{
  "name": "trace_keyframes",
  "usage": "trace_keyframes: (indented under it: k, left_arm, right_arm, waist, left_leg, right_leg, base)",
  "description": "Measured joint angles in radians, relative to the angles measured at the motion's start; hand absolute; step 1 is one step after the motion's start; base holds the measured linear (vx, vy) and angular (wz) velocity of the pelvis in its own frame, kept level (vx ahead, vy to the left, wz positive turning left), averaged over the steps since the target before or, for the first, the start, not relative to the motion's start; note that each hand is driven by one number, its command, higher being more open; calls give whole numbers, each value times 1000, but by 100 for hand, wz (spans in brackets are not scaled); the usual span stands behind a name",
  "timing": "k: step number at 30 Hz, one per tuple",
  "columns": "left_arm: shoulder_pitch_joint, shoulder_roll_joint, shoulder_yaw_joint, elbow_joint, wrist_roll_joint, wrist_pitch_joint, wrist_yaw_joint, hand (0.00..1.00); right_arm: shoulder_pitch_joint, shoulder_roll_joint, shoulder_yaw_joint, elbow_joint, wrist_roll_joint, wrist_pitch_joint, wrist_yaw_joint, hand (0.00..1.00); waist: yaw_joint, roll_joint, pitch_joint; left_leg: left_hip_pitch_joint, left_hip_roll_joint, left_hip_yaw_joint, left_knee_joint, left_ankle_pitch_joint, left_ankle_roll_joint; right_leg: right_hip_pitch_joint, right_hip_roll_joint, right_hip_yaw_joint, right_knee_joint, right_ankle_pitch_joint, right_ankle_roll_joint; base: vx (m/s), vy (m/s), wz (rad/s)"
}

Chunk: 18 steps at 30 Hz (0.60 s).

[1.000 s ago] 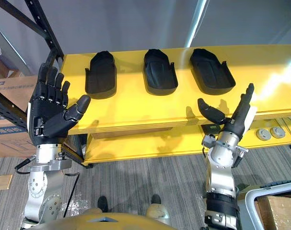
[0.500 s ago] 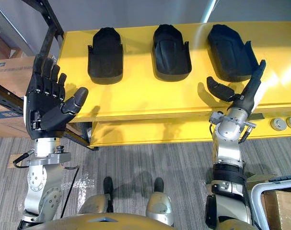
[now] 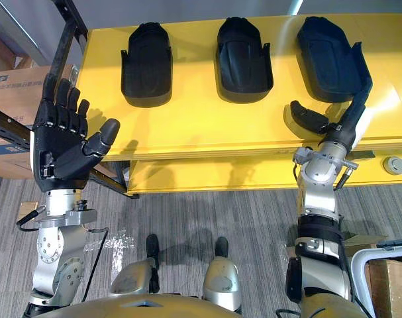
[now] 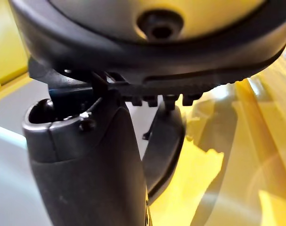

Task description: Walk over and take three plastic housings, then place them on the shelf

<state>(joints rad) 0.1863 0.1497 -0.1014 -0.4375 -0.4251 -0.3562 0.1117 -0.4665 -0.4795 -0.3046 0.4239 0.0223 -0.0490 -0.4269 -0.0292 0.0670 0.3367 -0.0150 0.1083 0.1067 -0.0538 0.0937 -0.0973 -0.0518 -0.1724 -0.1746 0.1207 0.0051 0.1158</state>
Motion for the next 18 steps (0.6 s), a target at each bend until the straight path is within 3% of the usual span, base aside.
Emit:
trace_keyframes:
  k: [3,18]
  left_arm:
    - [-9,0,2,0,0,0,3,100]
    - [-22,6,24,0,0,0,15,100]
  right_arm:
    - [-31,-37,1,16,6,0,-1,100]
    - [-135,-92,3,116,36,-5,-26,100]
  waist:
    - [1,11,30]
    - [0,20,50]
  left_leg:
    - [-8,-3,-8,0,6,1]
    - [-29,-15,-25,-8,30,5]
  right_leg:
    - [-5,-4,-8,7,0,0]
    - [-35,-19,-18,40,-8,-6]
  base:
    - [-41,10,8]
    - [-8,5,3]
